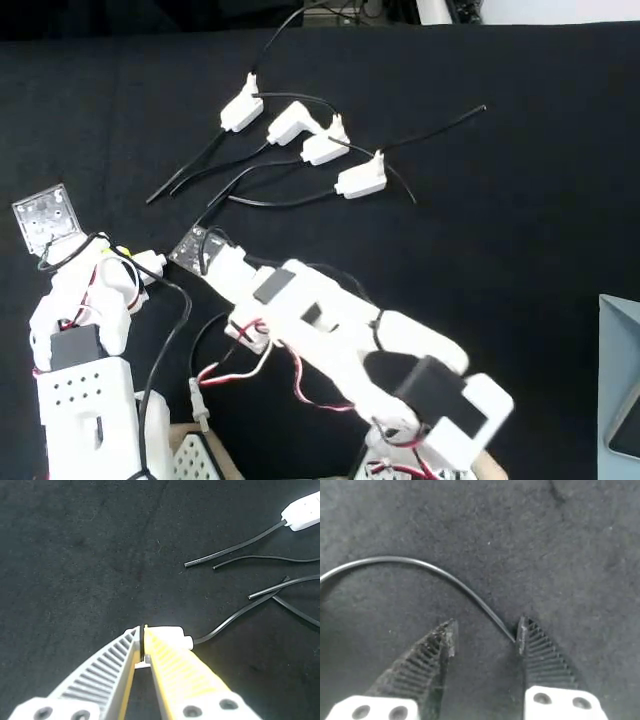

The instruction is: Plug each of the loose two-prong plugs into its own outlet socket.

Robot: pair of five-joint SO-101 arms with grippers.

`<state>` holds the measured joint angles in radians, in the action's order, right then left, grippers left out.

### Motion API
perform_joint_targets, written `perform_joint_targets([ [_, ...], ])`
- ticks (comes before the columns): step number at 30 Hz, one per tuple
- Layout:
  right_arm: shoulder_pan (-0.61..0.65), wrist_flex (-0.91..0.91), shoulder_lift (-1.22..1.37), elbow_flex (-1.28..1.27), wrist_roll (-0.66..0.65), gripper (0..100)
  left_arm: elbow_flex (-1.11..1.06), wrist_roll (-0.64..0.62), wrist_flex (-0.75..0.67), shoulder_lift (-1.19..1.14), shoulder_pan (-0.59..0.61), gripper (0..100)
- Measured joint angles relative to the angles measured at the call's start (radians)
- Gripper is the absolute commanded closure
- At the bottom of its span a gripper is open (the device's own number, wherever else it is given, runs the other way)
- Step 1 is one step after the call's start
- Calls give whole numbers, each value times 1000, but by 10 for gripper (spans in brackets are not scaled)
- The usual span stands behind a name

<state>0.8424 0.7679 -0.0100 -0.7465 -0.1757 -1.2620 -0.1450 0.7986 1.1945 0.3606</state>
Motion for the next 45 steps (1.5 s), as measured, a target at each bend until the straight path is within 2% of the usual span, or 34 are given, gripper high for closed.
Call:
perform_joint_targets([
  [5,-6,0,40,37,0,991,0,0,0,0,0,970],
  [11,-12,-41,46,44,-3,986,0,0,0,0,0,970],
  [14,-63,-43,46,44,-8,987,0,0,0,0,0,970],
  [31,-597,21,-301,15,-324,987,0,0,0,0,0,970],
  [34,-657,21,-301,15,-368,972,0,0,0,0,0,970],
  [39,-686,21,-298,15,-371,805,0,0,0,0,0,970],
  [45,-684,54,-298,21,-229,791,0,0,0,0,0,970],
])
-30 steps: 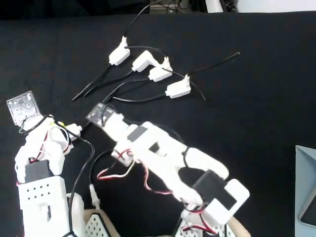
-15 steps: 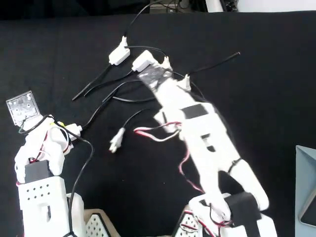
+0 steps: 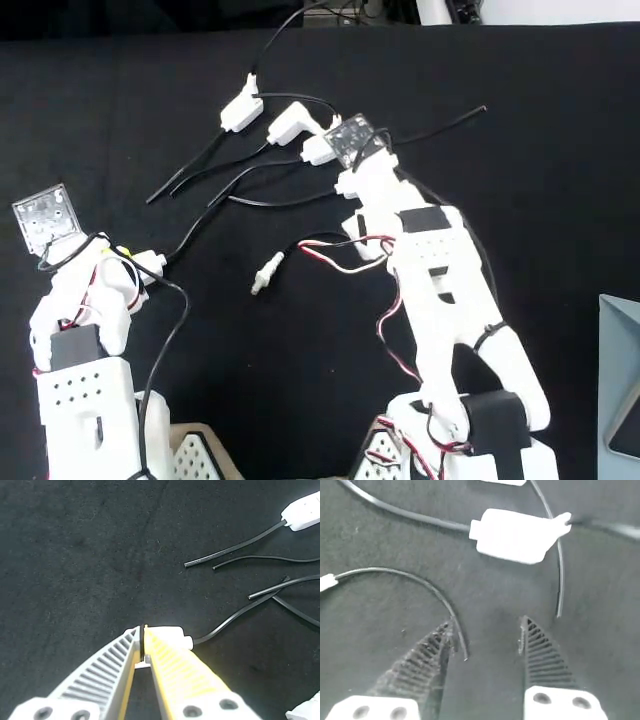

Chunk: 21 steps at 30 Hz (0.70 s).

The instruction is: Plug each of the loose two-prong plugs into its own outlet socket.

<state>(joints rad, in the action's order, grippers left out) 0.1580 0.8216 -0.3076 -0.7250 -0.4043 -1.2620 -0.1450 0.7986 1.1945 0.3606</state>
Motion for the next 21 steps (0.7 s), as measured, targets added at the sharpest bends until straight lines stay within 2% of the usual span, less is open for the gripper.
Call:
perform_joint_targets([
  [4,51,121,-17,66,160,789,0,0,0,0,0,970],
  [9,215,250,-6,149,493,787,0,0,0,0,0,970],
  [15,404,265,118,216,835,789,0,0,0,0,0,970],
  [21,471,222,253,298,1020,789,0,0,0,0,0,970],
])
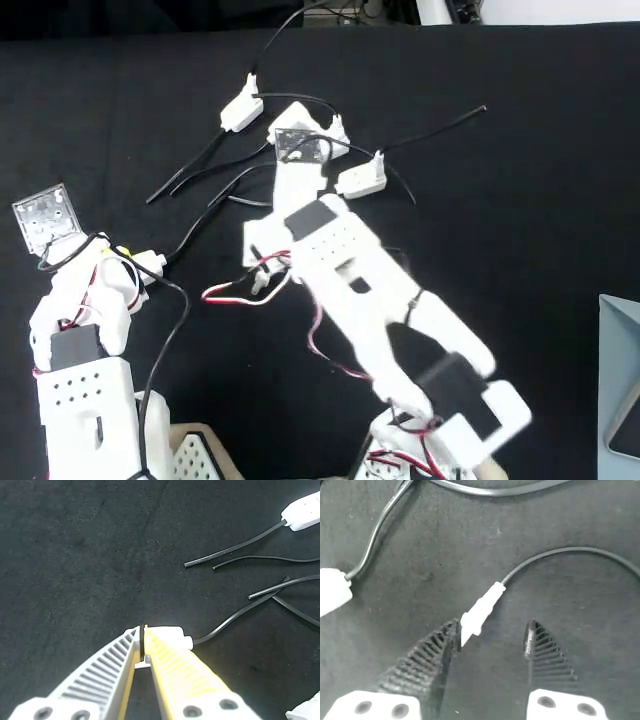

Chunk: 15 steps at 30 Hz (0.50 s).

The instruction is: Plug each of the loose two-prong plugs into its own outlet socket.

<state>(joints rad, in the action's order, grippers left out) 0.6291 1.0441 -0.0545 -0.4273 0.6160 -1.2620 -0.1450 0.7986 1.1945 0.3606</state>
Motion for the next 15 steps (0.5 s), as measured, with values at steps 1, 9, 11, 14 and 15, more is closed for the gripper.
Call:
perform_joint_targets([
  [1,5,-2,20,12,14,789,0,0,0,0,0,970],
  [9,32,-2,184,89,89,790,0,0,0,0,0,970],
  [11,49,-2,216,101,98,790,0,0,0,0,0,970],
  [14,63,-2,265,127,104,790,0,0,0,0,0,970],
  [15,63,-2,279,137,114,790,0,0,0,0,0,970],
])
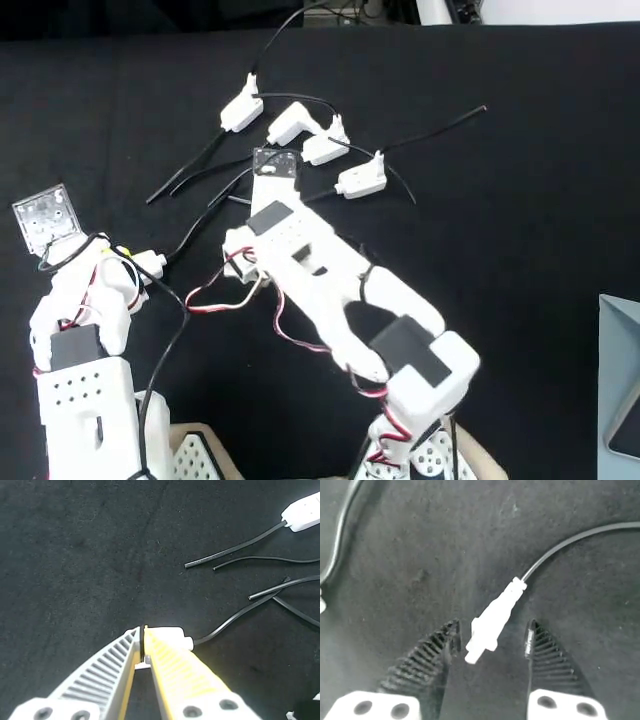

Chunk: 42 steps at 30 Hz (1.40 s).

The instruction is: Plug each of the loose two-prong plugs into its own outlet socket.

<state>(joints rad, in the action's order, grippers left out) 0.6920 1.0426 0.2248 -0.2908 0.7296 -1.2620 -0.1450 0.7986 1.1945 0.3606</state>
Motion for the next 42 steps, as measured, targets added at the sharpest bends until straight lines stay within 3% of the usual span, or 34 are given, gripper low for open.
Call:
perform_joint_targets([
  [3,0,0,37,28,26,796,0,2,0,0,0,970],
  [10,0,0,64,31,34,923,0,2,0,0,0,970],
  [21,-2,17,66,37,32,985,0,2,0,0,0,970],
  [30,-61,232,8,98,-172,986,0,2,0,0,0,970],
  [42,-64,328,-555,-112,-476,986,0,2,0,0,0,970],
])
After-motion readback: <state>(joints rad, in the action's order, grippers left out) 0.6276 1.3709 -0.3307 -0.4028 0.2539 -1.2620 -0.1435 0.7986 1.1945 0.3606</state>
